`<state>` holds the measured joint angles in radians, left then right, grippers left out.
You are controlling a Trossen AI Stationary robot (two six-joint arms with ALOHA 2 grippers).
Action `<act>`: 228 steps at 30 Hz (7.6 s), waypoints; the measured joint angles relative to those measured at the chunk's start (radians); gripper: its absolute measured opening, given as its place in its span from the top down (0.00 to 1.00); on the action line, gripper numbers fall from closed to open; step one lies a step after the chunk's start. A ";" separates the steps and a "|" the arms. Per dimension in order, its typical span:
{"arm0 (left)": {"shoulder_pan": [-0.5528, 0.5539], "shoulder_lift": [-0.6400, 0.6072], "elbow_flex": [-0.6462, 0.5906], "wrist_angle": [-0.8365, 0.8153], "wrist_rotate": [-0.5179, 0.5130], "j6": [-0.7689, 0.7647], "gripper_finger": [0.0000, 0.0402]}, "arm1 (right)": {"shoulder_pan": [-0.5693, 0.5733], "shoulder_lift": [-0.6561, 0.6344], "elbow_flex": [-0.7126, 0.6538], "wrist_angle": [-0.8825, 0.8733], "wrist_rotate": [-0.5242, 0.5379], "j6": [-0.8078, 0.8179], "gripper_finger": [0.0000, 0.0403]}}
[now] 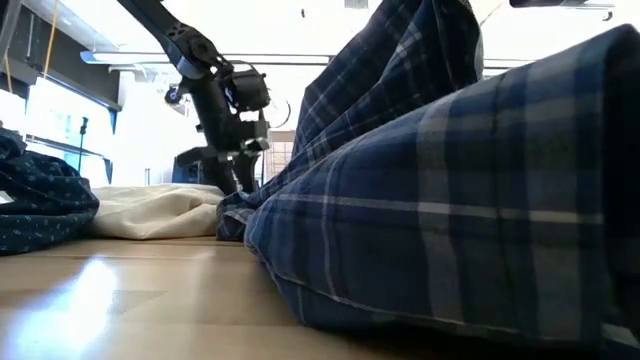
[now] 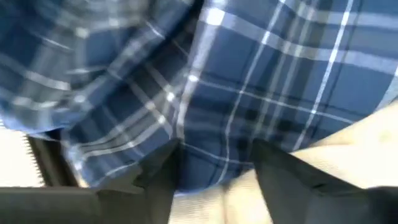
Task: Fold Laundry from Bin
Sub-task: Fold the blue checkered long sleeve
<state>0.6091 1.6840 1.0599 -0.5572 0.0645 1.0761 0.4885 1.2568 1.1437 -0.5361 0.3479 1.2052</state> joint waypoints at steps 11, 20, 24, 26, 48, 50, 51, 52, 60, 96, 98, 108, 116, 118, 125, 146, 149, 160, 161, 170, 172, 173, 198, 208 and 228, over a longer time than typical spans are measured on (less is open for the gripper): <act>-0.023 -0.097 0.107 -0.145 -0.276 -0.046 0.97 | 0.032 0.006 0.000 0.000 -0.045 0.036 1.00; 0.011 -0.292 0.243 -0.123 -0.216 -0.033 1.00 | 0.068 0.058 -0.014 0.039 -0.238 0.162 1.00; 0.034 -0.289 0.261 -0.125 -0.061 -0.288 1.00 | 0.085 0.065 -0.014 0.054 -0.243 0.167 1.00; 0.042 -0.259 0.261 -0.135 0.015 -0.497 0.99 | 0.085 0.065 -0.014 0.055 -0.219 0.167 1.00; 0.048 0.211 0.258 -0.109 -0.126 -1.127 0.63 | 0.083 0.065 -0.014 0.062 -0.112 0.156 1.00; 0.024 0.200 0.258 -0.088 -0.132 -1.078 0.75 | 0.083 0.064 -0.014 0.062 -0.112 0.156 1.00; 0.012 0.193 0.259 -0.088 -0.128 -1.059 0.82 | 0.083 0.064 -0.014 0.062 -0.113 0.156 1.00; 0.001 0.186 0.261 -0.091 -0.127 -1.042 0.90 | 0.083 0.064 -0.014 0.062 -0.114 0.156 1.00; -0.054 -0.039 0.352 -0.286 -0.126 -1.003 0.99 | 0.125 0.064 -0.015 0.086 -0.147 0.187 1.00; 0.159 -0.048 0.434 -0.574 -0.209 -0.862 0.73 | 0.133 0.064 -0.012 0.254 -0.239 0.189 1.00; 0.159 -0.096 0.434 -0.622 -0.206 -0.854 0.72 | 0.133 0.064 -0.012 0.209 -0.251 0.184 1.00; 0.159 -0.230 0.421 -0.747 -0.007 -0.792 0.62 | 0.194 0.064 -0.013 0.013 -0.290 0.299 1.00; 0.145 -0.238 0.193 -0.658 0.015 -0.707 0.54 | 0.301 0.064 -0.013 -0.049 -0.215 0.466 1.00; 0.132 -0.239 0.130 -0.578 0.011 -0.707 0.54 | 0.336 0.064 -0.014 -0.075 -0.185 0.525 1.00; 0.062 -0.238 0.044 -0.429 -0.009 -0.672 0.54 | 0.456 0.064 -0.014 -0.126 -0.155 0.758 1.00; 0.004 -0.257 -0.057 -0.274 -0.140 -0.236 0.54 | 0.546 0.064 -0.014 -0.179 -0.059 0.913 1.00; 0.004 -0.257 -0.099 -0.203 -0.152 -0.239 0.54 | 0.546 0.064 -0.014 -0.186 -0.044 0.902 1.00; -0.069 -0.268 -0.007 -0.129 -0.535 -0.196 0.97 | 0.546 0.064 -0.014 -0.193 -0.037 0.883 1.00; -0.080 -0.278 0.028 -0.120 -0.591 -0.180 0.98 | 0.546 0.064 -0.014 -0.193 -0.038 0.885 1.00; -0.012 -0.359 0.208 0.072 -0.553 -0.053 1.00 | 0.546 0.064 -0.014 -0.175 -0.041 0.882 1.00; 0.029 -0.355 0.209 0.039 -0.481 -0.049 1.00 | 0.546 0.064 -0.014 -0.163 -0.042 0.882 1.00; 0.048 -0.347 0.209 0.013 -0.438 -0.051 1.00 | 0.546 0.064 -0.014 -0.156 -0.042 0.881 1.00; 0.251 -0.263 0.208 -0.316 -0.453 0.273 1.00 | -0.004 0.010 0.146 0.224 -0.138 -0.222 1.00; 0.239 -0.206 0.208 -0.358 -0.538 0.243 1.00 | 0.120 0.053 -0.119 0.116 -0.464 0.378 1.00; 0.230 -0.283 0.383 -0.322 -0.395 0.305 0.98 | 0.125 0.051 -0.158 0.250 -0.453 0.331 1.00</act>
<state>0.8392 1.4015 1.4427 -0.8795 -0.3308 1.3812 0.6138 1.3083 0.9855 -0.2865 -0.1051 1.5364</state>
